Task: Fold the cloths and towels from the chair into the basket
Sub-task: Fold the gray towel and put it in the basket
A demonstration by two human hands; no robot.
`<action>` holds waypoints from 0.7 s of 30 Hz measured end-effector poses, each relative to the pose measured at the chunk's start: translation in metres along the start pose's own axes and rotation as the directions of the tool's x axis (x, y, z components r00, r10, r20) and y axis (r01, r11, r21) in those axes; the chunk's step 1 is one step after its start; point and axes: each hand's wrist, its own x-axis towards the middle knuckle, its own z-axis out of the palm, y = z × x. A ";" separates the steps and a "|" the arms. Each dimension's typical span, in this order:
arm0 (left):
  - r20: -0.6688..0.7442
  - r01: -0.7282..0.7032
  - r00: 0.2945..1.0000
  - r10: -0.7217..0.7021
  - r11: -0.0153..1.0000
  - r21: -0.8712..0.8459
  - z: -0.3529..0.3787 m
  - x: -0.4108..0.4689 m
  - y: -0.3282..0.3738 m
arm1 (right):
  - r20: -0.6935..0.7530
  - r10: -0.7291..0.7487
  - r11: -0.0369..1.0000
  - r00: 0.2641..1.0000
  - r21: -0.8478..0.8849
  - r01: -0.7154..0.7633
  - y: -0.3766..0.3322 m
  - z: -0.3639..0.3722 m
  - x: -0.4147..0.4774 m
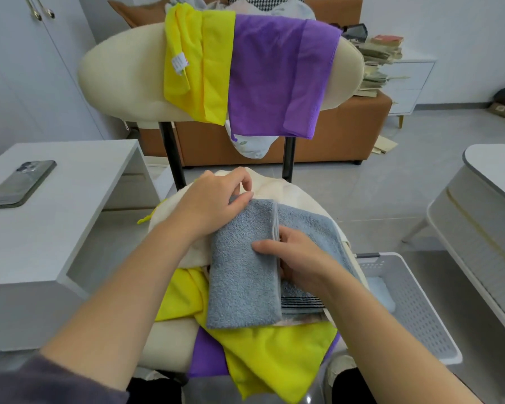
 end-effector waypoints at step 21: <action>-0.008 0.651 0.715 -0.699 0.669 -0.359 0.028 -0.077 0.038 | -0.040 -0.679 0.079 0.733 -0.997 0.018 0.035 0.024 -0.002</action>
